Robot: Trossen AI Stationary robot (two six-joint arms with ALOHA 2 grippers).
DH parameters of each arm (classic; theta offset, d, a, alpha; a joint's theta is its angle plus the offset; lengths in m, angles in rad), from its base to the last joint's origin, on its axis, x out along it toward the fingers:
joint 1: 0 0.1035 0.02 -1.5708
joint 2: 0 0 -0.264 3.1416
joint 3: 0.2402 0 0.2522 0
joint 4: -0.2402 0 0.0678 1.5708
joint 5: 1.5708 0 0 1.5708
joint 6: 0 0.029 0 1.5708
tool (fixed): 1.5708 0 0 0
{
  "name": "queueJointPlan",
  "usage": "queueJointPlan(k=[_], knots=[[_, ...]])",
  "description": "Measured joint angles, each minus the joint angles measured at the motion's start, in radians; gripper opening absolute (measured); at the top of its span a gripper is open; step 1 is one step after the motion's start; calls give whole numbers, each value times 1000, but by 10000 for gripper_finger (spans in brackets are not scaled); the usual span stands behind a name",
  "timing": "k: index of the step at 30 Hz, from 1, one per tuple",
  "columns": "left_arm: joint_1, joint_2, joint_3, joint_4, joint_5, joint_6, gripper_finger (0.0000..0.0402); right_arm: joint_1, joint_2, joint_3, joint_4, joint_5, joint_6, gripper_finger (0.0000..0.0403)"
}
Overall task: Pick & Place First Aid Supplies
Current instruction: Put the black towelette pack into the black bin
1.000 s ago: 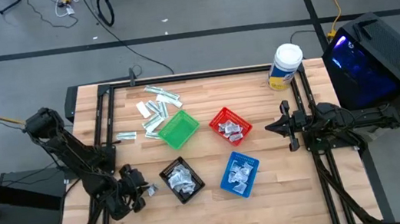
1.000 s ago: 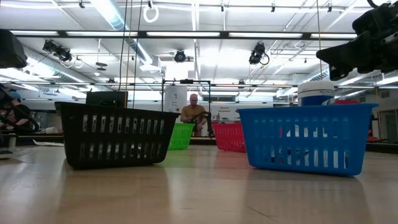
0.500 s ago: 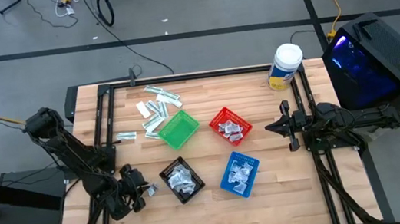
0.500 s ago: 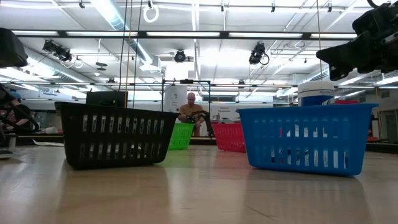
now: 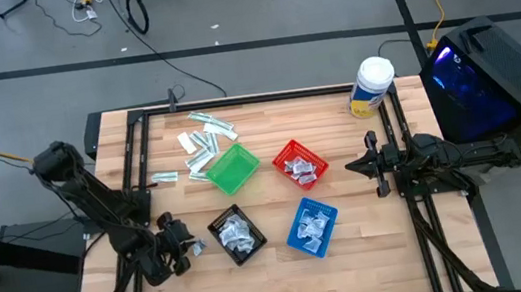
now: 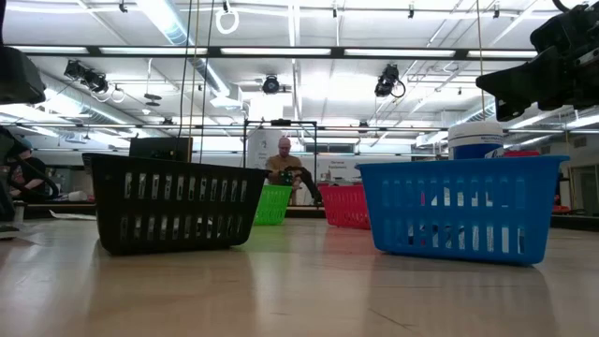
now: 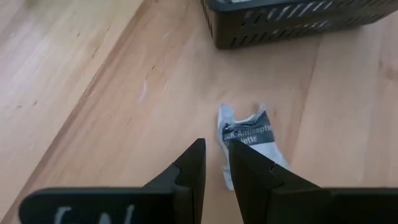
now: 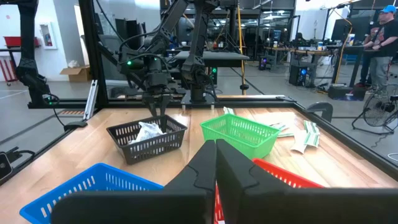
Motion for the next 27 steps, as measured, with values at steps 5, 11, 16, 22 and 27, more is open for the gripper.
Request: queueJointPlan(k=[5,11,16,22,27], knots=[[0,19,0,20,9,0,78,0,0,0,0,0,0,13],[0,19,0,25,12,0,79,0,0,0,0,0,0,13],[0,19,-1,28,14,0,87,0,0,0,0,0,0,13],[0,19,-1,28,15,-5,128,0,0,0,0,0,0,13],[0,19,-1,23,15,-19,149,0,0,0,0,0,0,13]])
